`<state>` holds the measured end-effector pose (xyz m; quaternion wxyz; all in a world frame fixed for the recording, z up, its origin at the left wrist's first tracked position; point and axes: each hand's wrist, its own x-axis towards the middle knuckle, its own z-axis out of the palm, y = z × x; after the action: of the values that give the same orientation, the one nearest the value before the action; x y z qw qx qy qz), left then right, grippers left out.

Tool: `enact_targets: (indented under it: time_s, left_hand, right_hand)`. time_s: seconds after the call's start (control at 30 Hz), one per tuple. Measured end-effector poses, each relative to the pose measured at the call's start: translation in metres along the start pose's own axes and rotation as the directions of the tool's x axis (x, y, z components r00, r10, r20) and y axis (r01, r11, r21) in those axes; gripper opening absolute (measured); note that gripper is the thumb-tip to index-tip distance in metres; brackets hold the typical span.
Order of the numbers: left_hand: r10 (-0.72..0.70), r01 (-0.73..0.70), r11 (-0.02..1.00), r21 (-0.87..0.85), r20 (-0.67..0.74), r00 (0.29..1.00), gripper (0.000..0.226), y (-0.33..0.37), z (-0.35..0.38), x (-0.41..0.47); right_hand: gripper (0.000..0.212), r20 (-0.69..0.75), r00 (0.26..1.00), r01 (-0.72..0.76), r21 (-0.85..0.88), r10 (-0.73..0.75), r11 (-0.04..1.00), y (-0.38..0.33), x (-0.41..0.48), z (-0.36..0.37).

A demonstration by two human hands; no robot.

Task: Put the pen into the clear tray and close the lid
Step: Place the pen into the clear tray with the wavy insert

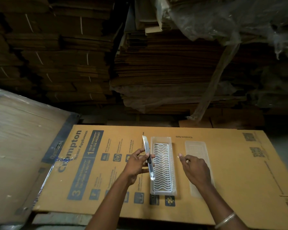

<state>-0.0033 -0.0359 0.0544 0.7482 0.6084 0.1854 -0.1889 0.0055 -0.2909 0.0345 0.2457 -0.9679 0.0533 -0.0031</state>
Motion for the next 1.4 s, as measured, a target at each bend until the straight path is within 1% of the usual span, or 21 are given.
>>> enact_targets:
  time_s: [0.1, 0.17, 0.23, 0.3, 0.4, 0.57, 0.63, 0.7, 0.73, 0.83, 0.9, 0.97, 1.03, 1.13, 1.23, 1.3, 1.4]
  left_hand:
    - [0.004, -0.005, 1.000, 0.027, 0.019, 1.000, 0.048, 0.004, 0.001, -0.001]
    - [0.004, -0.005, 1.000, 0.021, 0.035, 0.999, 0.054, 0.008, 0.003, -0.003]
    - [0.003, -0.003, 1.000, -0.002, 0.056, 0.998, 0.059, 0.011, 0.004, -0.005]
    - [0.002, -0.001, 1.000, -0.018, 0.067, 0.998, 0.060, 0.012, 0.005, -0.007]
    - [-0.002, 0.005, 0.999, -0.039, 0.082, 0.997, 0.056, 0.012, 0.005, -0.007]
    - [-0.020, 0.024, 0.998, -0.056, 0.070, 0.997, 0.068, 0.008, 0.005, -0.008]
    - [-0.019, 0.022, 0.999, -0.047, 0.062, 0.998, 0.069, 0.005, 0.005, -0.008]
    - [-0.015, 0.018, 0.999, -0.043, 0.061, 0.998, 0.064, 0.004, 0.006, -0.010]
    - [-0.014, 0.017, 0.999, -0.044, 0.057, 0.998, 0.058, 0.004, 0.007, -0.012]
    - [-0.020, 0.021, 0.999, -0.027, 0.029, 0.999, 0.025, 0.006, 0.015, -0.017]
    - [-0.020, 0.020, 0.999, 0.041, 0.013, 1.000, 0.016, 0.001, 0.018, -0.013]
    - [-0.012, 0.014, 0.989, 0.145, -0.016, 1.000, 0.016, -0.007, 0.023, -0.004]
    - [0.021, -0.004, 0.958, 0.288, -0.058, 0.998, 0.015, -0.015, 0.031, 0.006]
    - [0.080, -0.011, 0.862, 0.507, -0.115, 0.990, 0.014, -0.027, 0.049, 0.025]
    - [0.168, -0.004, 0.725, 0.689, -0.171, 0.971, 0.027, -0.027, 0.069, 0.035]
    - [0.182, 0.022, 0.664, 0.747, -0.190, 0.965, 0.026, -0.028, 0.079, 0.045]
    - [0.137, 0.080, 0.573, 0.815, -0.191, 0.972, 0.014, -0.035, 0.088, 0.060]
  right_hand:
    - [0.073, -0.025, 1.000, 0.008, 0.004, -0.008, 1.000, 0.002, 0.001, 0.000]
    - [0.072, -0.025, 1.000, 0.006, -0.001, -0.006, 1.000, 0.003, 0.001, 0.000]
    - [0.066, -0.026, 1.000, 0.005, -0.014, -0.005, 1.000, 0.003, 0.001, -0.002]
    - [0.064, -0.031, 1.000, 0.001, -0.016, -0.002, 1.000, 0.004, 0.001, -0.003]
    - [0.072, -0.042, 0.999, 0.004, -0.001, -0.004, 1.000, 0.007, 0.001, -0.002]
    - [0.077, -0.038, 0.999, -0.002, 0.006, 0.002, 1.000, 0.009, -0.003, -0.002]
    - [0.082, -0.038, 0.999, -0.001, 0.009, 0.001, 1.000, 0.009, -0.005, -0.003]
    - [0.082, -0.038, 0.999, -0.001, 0.005, 0.002, 1.000, 0.009, -0.006, -0.003]
    - [0.081, -0.035, 0.999, -0.004, 0.003, 0.004, 1.000, 0.008, -0.007, -0.003]
    - [0.078, -0.033, 0.999, -0.006, 0.008, 0.007, 1.000, 0.008, -0.011, -0.005]
    - [0.078, -0.040, 0.999, -0.010, 0.002, 0.011, 1.000, 0.009, -0.013, -0.008]
    - [0.079, -0.048, 0.999, -0.013, 0.006, 0.013, 1.000, 0.010, -0.015, -0.010]
    - [0.079, -0.050, 0.998, -0.022, 0.010, 0.022, 1.000, 0.012, -0.018, -0.012]
    - [0.078, -0.042, 0.998, -0.050, 0.013, 0.051, 0.999, 0.017, -0.021, -0.017]
    - [0.078, -0.044, 0.996, -0.078, 0.010, 0.078, 0.997, 0.025, -0.024, -0.021]
    - [0.078, -0.045, 0.994, -0.099, 0.008, 0.100, 0.995, 0.033, -0.027, -0.022]
    - [0.078, -0.037, 0.991, -0.128, 0.003, 0.128, 0.992, 0.044, -0.032, -0.023]
